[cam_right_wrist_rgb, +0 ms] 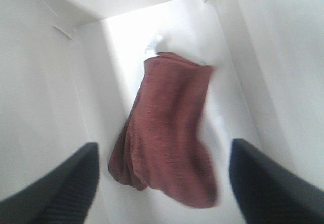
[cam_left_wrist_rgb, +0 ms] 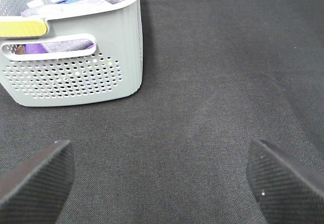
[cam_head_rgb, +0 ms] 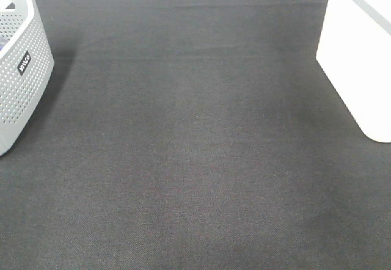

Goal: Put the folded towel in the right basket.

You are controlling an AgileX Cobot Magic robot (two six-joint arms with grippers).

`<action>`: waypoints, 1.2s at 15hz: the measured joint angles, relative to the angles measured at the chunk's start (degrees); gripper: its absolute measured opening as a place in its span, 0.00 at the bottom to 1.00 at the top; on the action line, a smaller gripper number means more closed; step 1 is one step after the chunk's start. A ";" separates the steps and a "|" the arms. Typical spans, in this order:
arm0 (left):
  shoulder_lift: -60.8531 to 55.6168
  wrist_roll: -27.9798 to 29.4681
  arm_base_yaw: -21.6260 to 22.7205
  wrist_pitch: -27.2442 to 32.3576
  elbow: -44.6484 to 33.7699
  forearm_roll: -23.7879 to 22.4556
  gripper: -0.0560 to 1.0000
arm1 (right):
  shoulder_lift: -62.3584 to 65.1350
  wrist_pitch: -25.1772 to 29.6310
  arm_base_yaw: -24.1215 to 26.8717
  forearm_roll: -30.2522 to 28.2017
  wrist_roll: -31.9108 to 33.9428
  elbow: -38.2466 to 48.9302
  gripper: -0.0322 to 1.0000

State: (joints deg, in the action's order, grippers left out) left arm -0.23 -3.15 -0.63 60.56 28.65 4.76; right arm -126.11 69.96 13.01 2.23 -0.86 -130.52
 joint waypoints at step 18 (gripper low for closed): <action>0.00 0.00 0.00 0.00 0.00 0.00 0.88 | 29.22 0.00 -21.83 -2.58 2.01 21.20 0.80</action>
State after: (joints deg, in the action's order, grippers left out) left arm -0.23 -3.15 -0.63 60.56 28.65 4.76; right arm -96.89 69.96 -8.82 -0.34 1.15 -109.32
